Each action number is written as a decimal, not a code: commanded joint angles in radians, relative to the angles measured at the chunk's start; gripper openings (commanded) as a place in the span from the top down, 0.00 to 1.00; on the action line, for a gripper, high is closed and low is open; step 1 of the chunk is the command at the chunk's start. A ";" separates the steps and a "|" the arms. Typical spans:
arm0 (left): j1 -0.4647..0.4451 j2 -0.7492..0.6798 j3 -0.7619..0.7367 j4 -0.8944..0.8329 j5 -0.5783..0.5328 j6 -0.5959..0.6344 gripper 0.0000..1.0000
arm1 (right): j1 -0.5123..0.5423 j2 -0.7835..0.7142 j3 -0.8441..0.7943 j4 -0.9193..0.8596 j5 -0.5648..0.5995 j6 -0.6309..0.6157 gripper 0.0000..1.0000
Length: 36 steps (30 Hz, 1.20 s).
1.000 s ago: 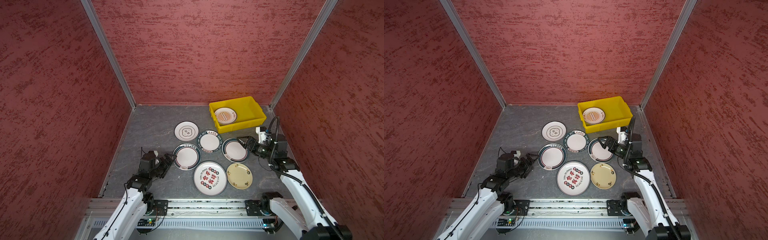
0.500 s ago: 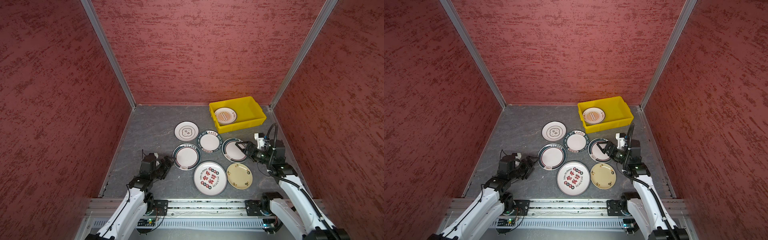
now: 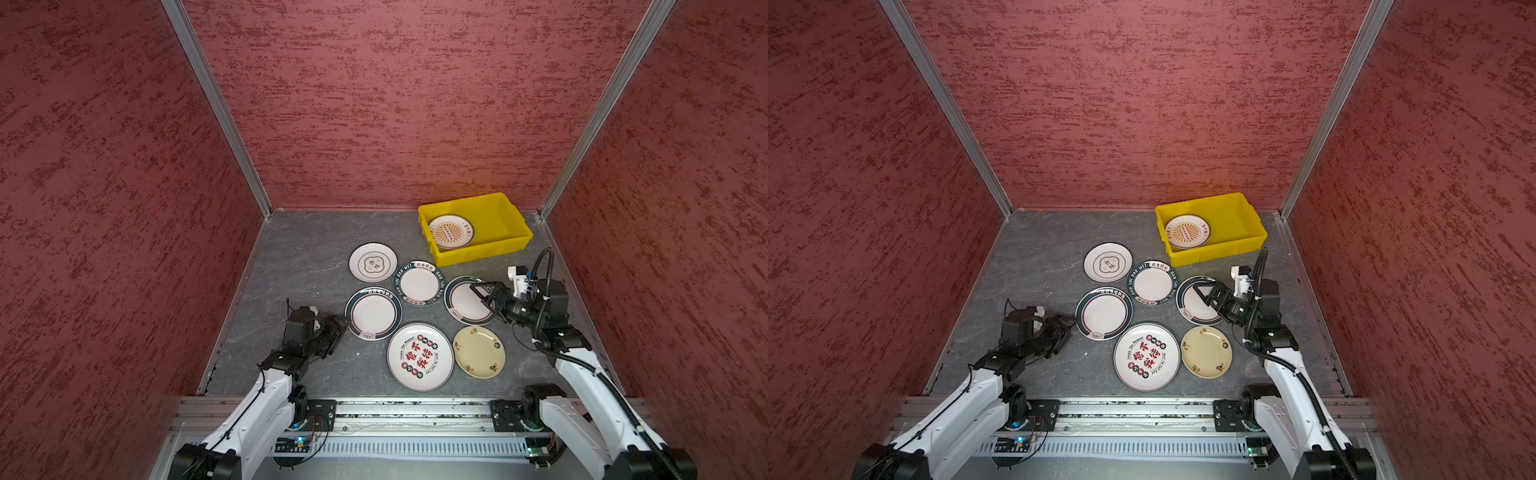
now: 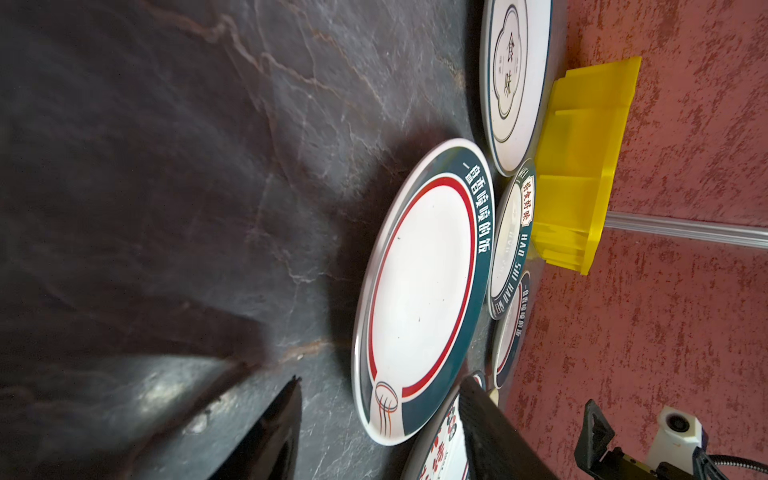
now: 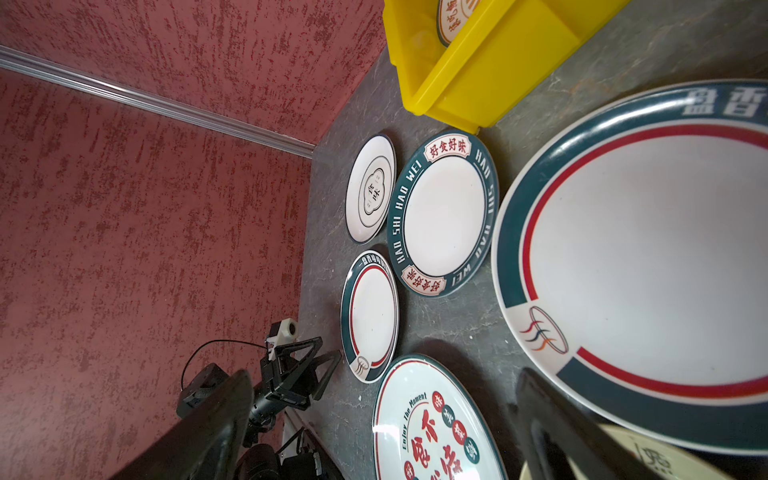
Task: Place the plates into the plastic bin on the countertop
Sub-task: 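Lower the left gripper onto the green-and-red rimmed plate's edge and grip it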
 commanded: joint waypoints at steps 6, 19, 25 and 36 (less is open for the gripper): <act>0.006 0.104 -0.014 0.118 -0.007 0.039 0.50 | -0.004 0.016 -0.018 0.049 0.002 0.008 0.01; -0.001 0.270 -0.003 0.192 -0.016 0.088 0.61 | -0.004 0.020 -0.031 0.054 0.010 0.018 0.01; -0.005 0.301 0.005 0.212 -0.020 0.093 0.70 | -0.003 0.018 -0.034 0.052 0.013 0.020 0.01; -0.008 0.375 0.035 0.234 -0.019 0.105 0.79 | -0.004 0.022 -0.043 0.060 0.016 0.018 0.01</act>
